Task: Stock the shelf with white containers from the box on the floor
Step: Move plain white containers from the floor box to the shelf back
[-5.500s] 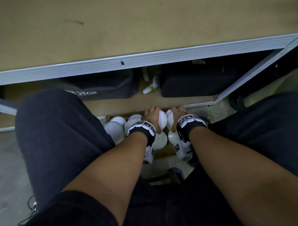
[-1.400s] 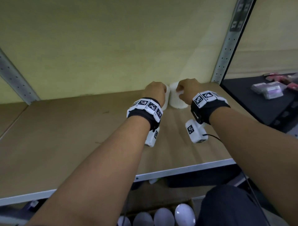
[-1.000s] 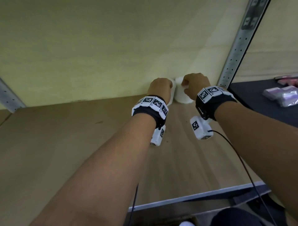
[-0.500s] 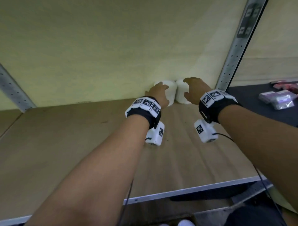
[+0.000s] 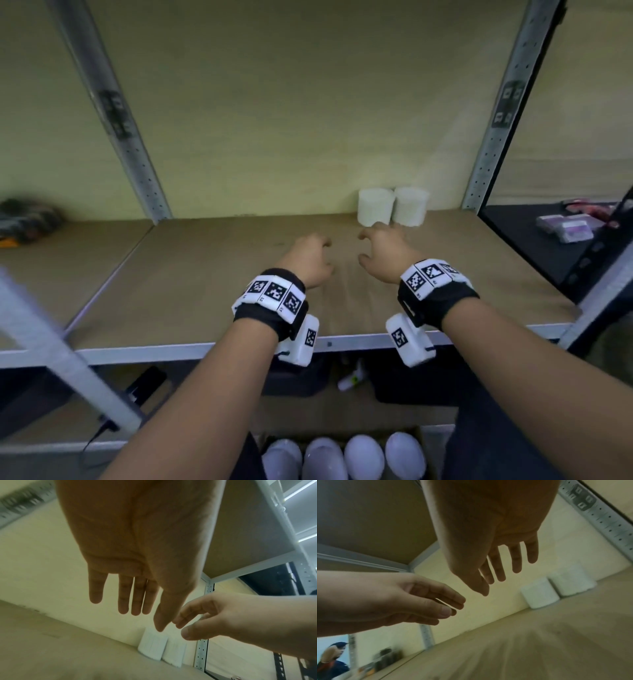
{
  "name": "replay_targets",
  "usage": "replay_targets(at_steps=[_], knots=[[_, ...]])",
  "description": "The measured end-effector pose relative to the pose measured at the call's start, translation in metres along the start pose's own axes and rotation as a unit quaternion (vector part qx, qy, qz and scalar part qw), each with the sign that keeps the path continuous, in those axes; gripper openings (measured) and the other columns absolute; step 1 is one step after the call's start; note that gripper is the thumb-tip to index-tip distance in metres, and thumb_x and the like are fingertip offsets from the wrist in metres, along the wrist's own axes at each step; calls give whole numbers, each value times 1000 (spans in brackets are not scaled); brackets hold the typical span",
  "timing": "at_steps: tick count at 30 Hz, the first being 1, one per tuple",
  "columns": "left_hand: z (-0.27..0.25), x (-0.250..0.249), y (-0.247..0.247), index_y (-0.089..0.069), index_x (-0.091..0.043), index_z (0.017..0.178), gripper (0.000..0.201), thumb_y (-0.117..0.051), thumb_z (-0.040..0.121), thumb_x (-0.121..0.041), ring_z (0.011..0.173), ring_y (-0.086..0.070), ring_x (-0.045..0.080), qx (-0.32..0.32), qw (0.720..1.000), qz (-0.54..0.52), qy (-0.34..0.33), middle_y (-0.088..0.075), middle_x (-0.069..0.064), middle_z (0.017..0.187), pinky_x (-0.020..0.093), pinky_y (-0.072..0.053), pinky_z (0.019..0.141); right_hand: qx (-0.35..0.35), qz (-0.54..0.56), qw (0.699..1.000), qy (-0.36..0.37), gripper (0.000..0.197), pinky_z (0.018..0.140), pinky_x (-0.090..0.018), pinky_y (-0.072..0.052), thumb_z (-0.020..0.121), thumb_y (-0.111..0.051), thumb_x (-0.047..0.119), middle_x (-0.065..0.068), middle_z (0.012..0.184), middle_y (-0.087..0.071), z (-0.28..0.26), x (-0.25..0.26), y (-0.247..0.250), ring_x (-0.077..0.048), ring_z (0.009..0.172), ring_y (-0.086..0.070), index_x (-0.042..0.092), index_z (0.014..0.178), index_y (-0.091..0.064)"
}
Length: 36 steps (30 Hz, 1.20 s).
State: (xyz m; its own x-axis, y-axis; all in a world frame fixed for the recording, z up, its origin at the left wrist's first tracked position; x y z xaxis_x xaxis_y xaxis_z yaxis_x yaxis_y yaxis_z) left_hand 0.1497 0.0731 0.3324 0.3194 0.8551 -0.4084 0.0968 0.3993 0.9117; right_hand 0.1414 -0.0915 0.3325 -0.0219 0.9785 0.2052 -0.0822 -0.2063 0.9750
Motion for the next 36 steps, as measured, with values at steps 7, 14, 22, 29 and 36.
replay_targets(at_steps=[7, 14, 22, 29, 36], knots=[[-93, 40, -9, -49, -19, 133, 49, -61, 86, -25, 124, -48, 19, 3, 999, -37, 27, -48, 1, 138, 30, -40, 101, 10, 75, 997, 26, 45, 108, -40, -34, 85, -55, 29, 0, 136, -51, -73, 51, -38, -28, 127, -41, 22, 130, -53], [-152, 82, -55, -58, -15, 117, 38, -67, 80, -19, 111, -54, 20, -2, 995, -68, 69, -56, 2, 119, 29, -44, 96, -4, 130, 988, 82, 34, 102, -34, -41, 85, -59, 22, -3, 120, -58, -120, 67, -92, -26, 117, -49, 15, 118, -61], [-160, 124, -148, -53, -17, 125, 51, -70, 77, -22, 118, -53, 26, 210, 965, -40, 153, -52, 9, 129, 38, -46, 100, 231, 101, 967, 44, 36, 92, -35, -49, 81, -60, 24, -9, 118, -56, -142, 58, -203, -32, 112, -54, 16, 117, -60], [-163, 137, -210, -38, -21, 137, 76, -75, 71, -19, 125, -43, 36, 358, 921, 18, 153, -39, 11, 138, 39, -43, 93, 367, 31, 930, 4, 47, 106, -38, -40, 87, -57, 33, -10, 137, -48, -152, 54, -288, -29, 127, -47, 15, 129, -49], [-183, 143, -246, -34, -24, 135, 73, -73, 74, -23, 137, -23, 38, 342, 922, 63, 168, -23, 6, 144, 55, -37, 103, 438, -47, 897, -44, 97, 105, -54, -34, 65, -79, 47, -1, 148, -18, -175, 47, -333, -37, 134, -25, 36, 141, -20]])
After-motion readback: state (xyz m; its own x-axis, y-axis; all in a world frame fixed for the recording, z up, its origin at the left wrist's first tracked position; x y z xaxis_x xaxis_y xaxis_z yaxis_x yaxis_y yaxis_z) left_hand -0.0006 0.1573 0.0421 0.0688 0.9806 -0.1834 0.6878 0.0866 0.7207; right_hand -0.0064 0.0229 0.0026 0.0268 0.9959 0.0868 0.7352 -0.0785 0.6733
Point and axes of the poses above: each hand's wrist, its own z-axis towards the middle knuckle, its own y-axis out of the back of the hand, x = y × z, the point moved 1 cm from there along z, towards the middle knuckle
